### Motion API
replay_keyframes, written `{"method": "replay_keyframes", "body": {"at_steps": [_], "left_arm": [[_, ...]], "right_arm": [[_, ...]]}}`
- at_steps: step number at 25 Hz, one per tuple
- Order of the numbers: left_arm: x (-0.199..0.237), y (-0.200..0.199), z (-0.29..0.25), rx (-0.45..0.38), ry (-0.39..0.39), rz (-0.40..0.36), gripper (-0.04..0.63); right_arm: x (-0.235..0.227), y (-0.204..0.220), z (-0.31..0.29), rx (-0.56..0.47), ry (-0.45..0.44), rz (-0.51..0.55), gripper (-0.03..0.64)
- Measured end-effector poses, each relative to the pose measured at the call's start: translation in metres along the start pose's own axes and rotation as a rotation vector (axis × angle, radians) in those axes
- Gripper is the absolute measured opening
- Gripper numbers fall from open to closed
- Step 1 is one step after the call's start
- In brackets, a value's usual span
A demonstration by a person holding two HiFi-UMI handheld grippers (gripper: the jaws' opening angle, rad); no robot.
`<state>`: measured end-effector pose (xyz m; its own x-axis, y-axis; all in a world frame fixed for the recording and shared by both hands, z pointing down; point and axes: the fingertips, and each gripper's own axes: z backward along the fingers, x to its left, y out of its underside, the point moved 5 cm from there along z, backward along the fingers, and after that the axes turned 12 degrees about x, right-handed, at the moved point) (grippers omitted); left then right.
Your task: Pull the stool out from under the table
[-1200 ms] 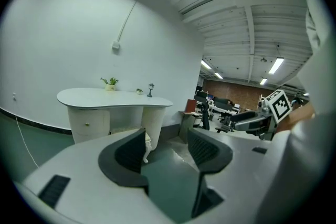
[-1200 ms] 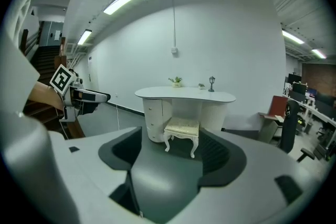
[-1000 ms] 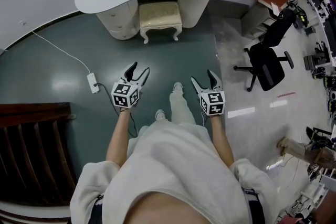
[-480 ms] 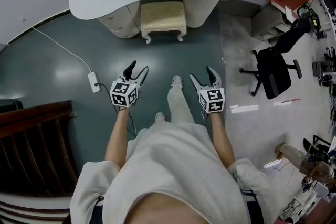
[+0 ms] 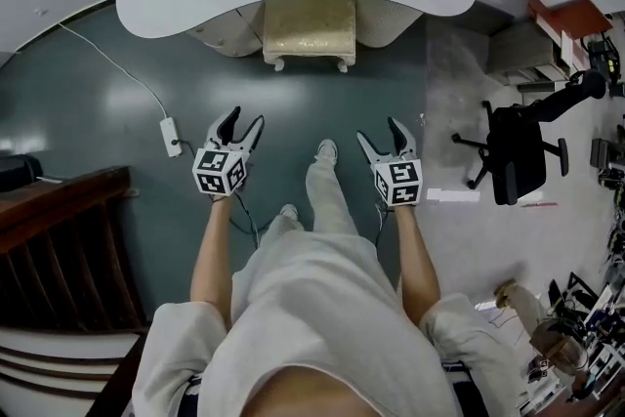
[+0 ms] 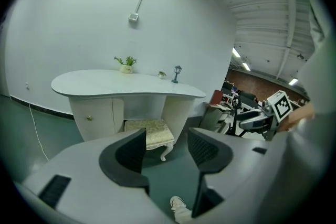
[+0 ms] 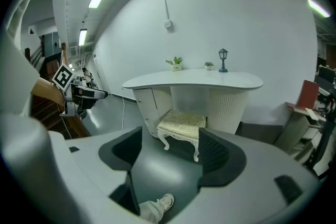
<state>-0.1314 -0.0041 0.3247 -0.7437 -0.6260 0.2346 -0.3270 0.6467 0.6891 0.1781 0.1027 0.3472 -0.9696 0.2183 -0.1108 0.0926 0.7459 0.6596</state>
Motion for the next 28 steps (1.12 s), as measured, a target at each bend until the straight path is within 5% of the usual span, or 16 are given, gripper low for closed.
{"method": "replay_keyframes", "body": {"at_steps": [12, 28], "left_arm": [[0.049, -0.006, -0.08, 0.028, -0.043, 0.058, 0.239], [0.121, 0.045, -0.198, 0.043, 0.03, 0.059, 0.239]], "right_arm": [[-0.049, -0.015, -0.097, 0.032, -0.062, 0.018, 0.33], [-0.069, 0.032, -0.219, 0.069, -0.016, -0.041, 0.33]]}}
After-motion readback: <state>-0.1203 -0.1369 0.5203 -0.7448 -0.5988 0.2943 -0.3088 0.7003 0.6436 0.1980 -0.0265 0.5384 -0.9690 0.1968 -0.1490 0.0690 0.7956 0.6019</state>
